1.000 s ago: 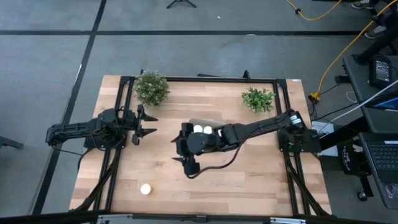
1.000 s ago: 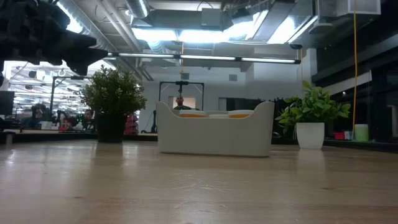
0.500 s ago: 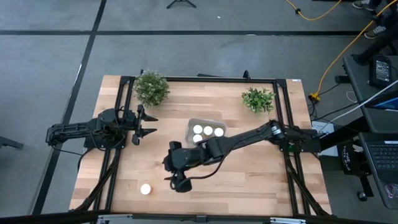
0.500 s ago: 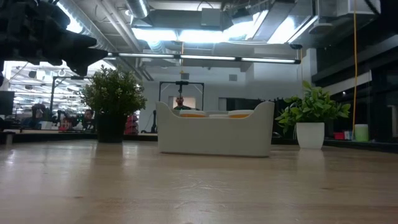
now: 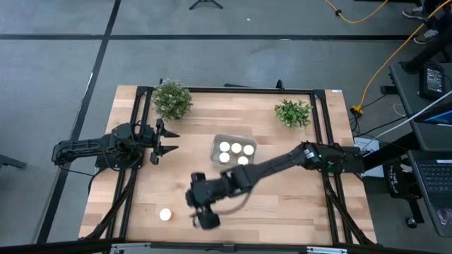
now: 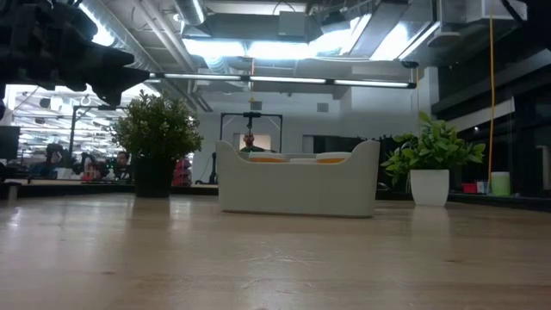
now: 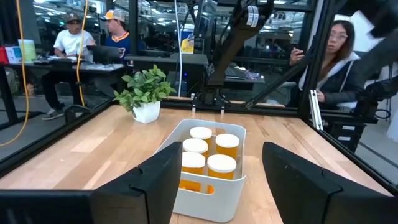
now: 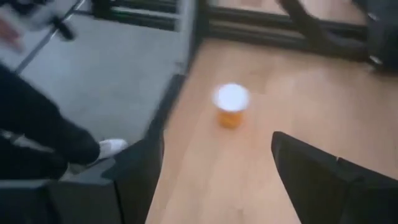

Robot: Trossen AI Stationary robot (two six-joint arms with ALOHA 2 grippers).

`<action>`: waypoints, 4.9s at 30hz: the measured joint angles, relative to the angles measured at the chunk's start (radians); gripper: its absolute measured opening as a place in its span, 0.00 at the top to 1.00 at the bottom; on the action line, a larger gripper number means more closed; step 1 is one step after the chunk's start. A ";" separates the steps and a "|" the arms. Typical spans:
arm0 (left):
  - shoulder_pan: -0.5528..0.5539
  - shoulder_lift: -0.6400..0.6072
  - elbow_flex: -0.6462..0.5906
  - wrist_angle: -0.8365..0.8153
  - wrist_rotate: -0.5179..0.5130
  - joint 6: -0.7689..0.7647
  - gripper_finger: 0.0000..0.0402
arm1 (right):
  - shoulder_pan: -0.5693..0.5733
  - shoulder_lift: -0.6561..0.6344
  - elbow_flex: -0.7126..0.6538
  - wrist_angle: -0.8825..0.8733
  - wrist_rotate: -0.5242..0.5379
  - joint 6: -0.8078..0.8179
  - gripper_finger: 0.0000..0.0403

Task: Pick and place pill bottles into a basket
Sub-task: Put the orange pill bottle into the grey bin

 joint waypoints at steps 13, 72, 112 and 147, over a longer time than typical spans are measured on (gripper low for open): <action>0.000 0.003 0.000 -0.001 0.001 0.000 0.46 | 0.042 -0.162 -0.003 -0.372 0.313 -0.018 0.34; 0.000 0.009 -0.001 0.323 -0.275 -0.370 0.46 | -0.393 -1.186 -1.352 0.669 0.051 -0.072 0.34; -0.220 1.049 1.305 -1.166 0.026 -0.146 0.42 | -0.434 -1.342 -1.456 0.596 0.067 -0.165 0.34; -1.073 1.569 1.261 -1.047 -0.126 -1.204 0.17 | -0.435 -1.342 -1.456 0.597 -0.030 -0.255 0.34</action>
